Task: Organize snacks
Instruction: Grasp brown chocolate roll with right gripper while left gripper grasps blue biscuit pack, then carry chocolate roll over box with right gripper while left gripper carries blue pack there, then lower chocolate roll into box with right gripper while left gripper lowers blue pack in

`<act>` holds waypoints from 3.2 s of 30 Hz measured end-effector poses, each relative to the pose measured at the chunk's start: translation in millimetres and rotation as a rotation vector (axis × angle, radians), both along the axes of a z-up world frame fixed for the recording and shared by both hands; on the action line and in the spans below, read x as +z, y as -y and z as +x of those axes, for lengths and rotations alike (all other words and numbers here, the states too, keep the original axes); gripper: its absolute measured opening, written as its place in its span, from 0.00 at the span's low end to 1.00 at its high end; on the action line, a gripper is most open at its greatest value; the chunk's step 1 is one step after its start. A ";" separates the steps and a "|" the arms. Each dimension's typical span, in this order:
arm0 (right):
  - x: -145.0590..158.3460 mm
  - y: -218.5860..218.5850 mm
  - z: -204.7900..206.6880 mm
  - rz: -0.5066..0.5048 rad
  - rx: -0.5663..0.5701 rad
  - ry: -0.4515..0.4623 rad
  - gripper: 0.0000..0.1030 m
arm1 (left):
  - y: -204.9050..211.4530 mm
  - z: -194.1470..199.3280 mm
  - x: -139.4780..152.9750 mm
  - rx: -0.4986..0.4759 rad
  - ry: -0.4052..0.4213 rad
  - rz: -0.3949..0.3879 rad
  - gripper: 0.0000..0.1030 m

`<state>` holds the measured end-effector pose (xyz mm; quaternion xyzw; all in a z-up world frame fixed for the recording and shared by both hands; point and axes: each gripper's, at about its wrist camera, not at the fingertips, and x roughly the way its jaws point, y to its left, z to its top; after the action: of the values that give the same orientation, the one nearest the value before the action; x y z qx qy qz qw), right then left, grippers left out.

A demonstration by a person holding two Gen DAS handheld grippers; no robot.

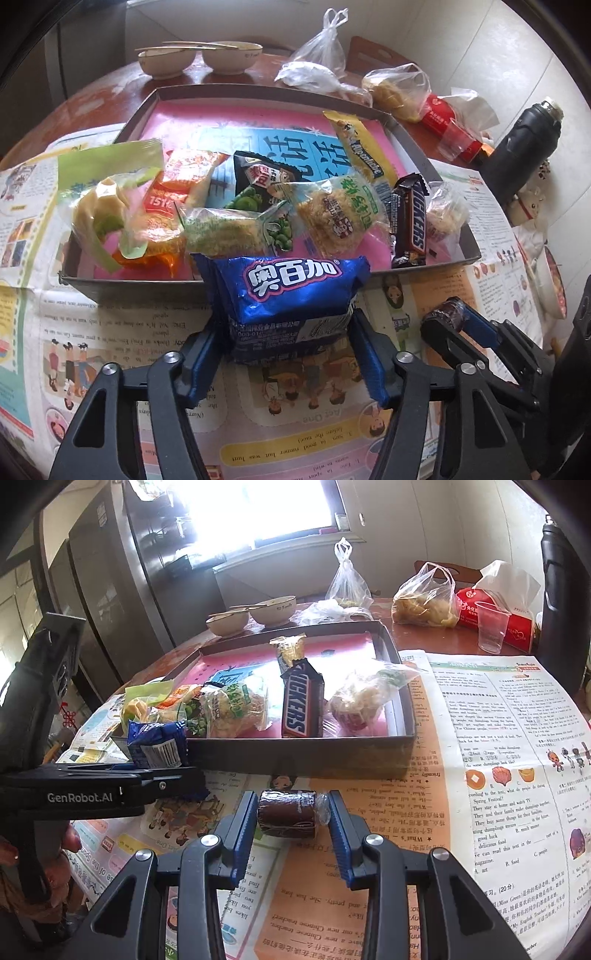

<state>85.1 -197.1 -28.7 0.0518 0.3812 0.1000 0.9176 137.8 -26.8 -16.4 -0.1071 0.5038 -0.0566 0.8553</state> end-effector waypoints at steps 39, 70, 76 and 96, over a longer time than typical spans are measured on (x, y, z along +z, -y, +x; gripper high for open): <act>40.9 -33.1 26.8 -0.021 0.047 0.075 0.37 | -65.3 -7.1 53.9 0.030 0.141 -0.085 0.49; 48.0 -35.0 71.1 -0.019 0.039 0.061 0.37 | -79.9 31.1 43.8 0.044 0.101 -0.072 0.49; 47.3 -36.7 75.5 -0.030 0.034 0.054 0.37 | -80.3 38.0 40.1 0.036 0.089 -0.079 0.49; 46.0 -31.8 85.6 -0.012 -0.013 0.035 0.37 | -74.5 52.9 29.1 0.007 0.061 -0.068 0.50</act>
<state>170.7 -165.2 17.3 0.0471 0.3653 0.0924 0.9251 190.7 47.8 12.7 -0.1361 0.4749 -0.0740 0.8663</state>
